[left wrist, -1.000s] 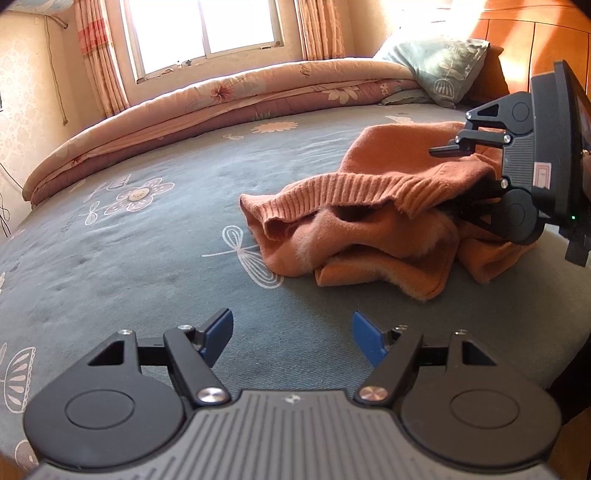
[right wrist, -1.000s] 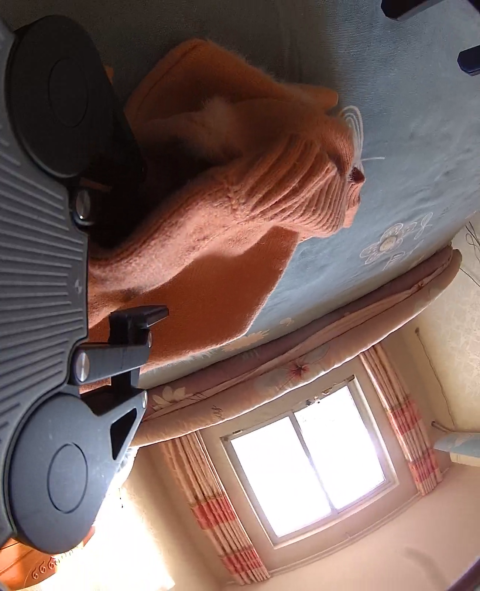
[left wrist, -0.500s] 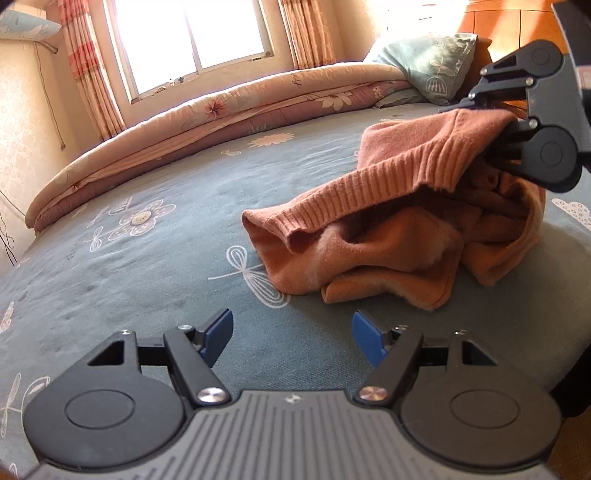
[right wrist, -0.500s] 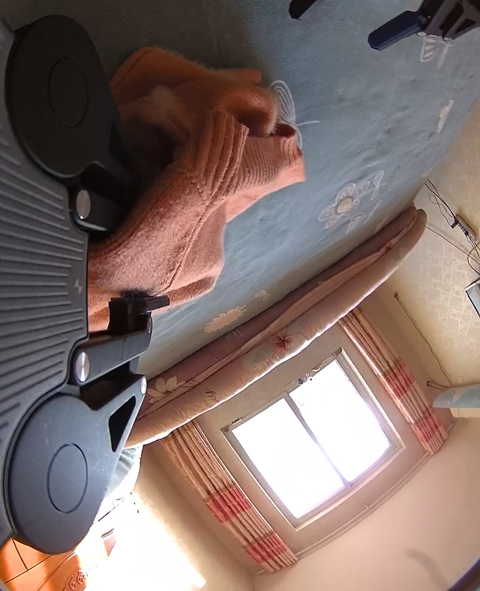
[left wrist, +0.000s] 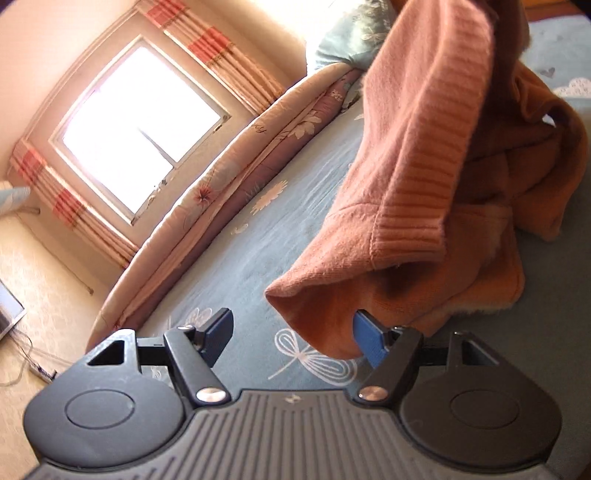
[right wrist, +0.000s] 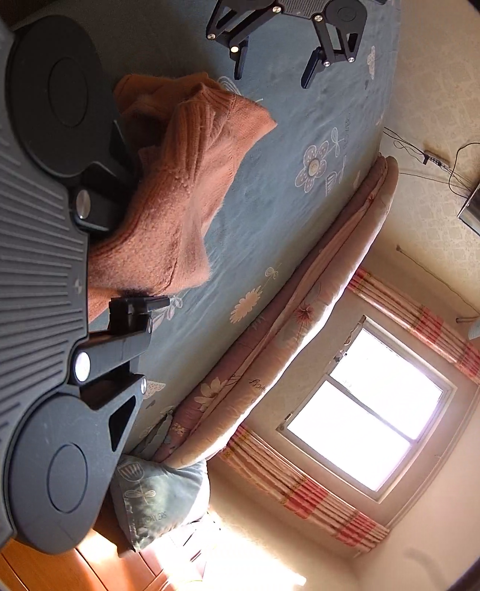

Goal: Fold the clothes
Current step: 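Lift the sweater up with both grippers to let it hang open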

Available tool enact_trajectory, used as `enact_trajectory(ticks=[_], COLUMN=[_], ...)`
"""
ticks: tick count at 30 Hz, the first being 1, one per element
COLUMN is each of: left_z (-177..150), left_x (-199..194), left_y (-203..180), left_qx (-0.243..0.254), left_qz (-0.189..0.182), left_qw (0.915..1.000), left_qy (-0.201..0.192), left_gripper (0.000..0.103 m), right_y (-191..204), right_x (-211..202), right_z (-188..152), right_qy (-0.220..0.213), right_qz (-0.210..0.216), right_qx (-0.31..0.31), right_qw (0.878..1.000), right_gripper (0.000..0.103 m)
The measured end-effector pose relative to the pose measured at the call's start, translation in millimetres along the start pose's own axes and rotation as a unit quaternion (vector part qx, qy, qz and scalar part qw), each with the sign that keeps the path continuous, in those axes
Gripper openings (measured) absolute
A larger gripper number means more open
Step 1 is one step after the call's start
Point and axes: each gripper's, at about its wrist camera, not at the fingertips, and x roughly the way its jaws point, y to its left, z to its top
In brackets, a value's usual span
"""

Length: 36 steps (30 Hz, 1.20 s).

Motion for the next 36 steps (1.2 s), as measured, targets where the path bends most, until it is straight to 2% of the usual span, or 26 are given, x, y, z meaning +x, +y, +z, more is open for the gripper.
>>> enact_trajectory(ticks=[3,7,11,14,15,16,18,22,24,30,32,36], left_z=[5,14,19,23,25,28,33,34,33,41,44,53], left_x=[5,10,8,5,5,6,9,10,9,-6,-12,-29], left_y=[-18,-37,-55,-68,-71,-72,-70,-67,-57,-17,-2,24], left_qx=[0.07,0.145,0.188,0.208,0.21,0.207,0.195,0.188,0.171,0.077,0.051,0.017], left_qz=[0.021,0.025,0.015,0.014,0.017,0.012,-0.007,-0.001,0.006,0.046,0.064,0.11], left_qw=[0.9968,0.987,0.9768,0.9701,0.9689,0.9696,0.9734,0.9745,0.9771,0.9881,0.9885,0.9842], left_qy=[-0.032,-0.064,-0.101,-0.123,-0.129,-0.13,-0.119,-0.123,-0.127,-0.125,-0.127,-0.138], left_gripper=[0.07,0.07,0.069,0.059,0.049,0.035,0.019,0.009,0.008,0.006,0.006,0.004], right_y=[-10,-15,-20,-22,-22,-22,-22,-22,-23,-23,-22,-23], right_x=[-5,-9,-9,-9,-9,-9,-8,-9,-9,-13,-17,-25], right_z=[-7,-13,-18,-21,-22,-24,-26,-30,-33,-34,-32,-26], right_qy=[0.005,0.007,0.008,0.008,0.008,0.009,0.012,0.012,0.014,0.01,0.005,-0.006], right_qz=[-0.001,-0.002,-0.001,0.002,0.004,0.006,0.007,0.012,0.013,0.017,0.016,0.011], right_qx=[0.015,0.024,0.038,0.045,0.047,0.05,0.05,0.058,0.063,0.068,0.067,0.06], right_qw=[1.0,1.0,0.999,0.999,0.999,0.999,0.999,0.998,0.998,0.997,0.998,0.998], right_gripper=[0.011,0.011,0.012,0.012,0.012,0.012,0.012,0.012,0.012,0.012,0.012,0.012])
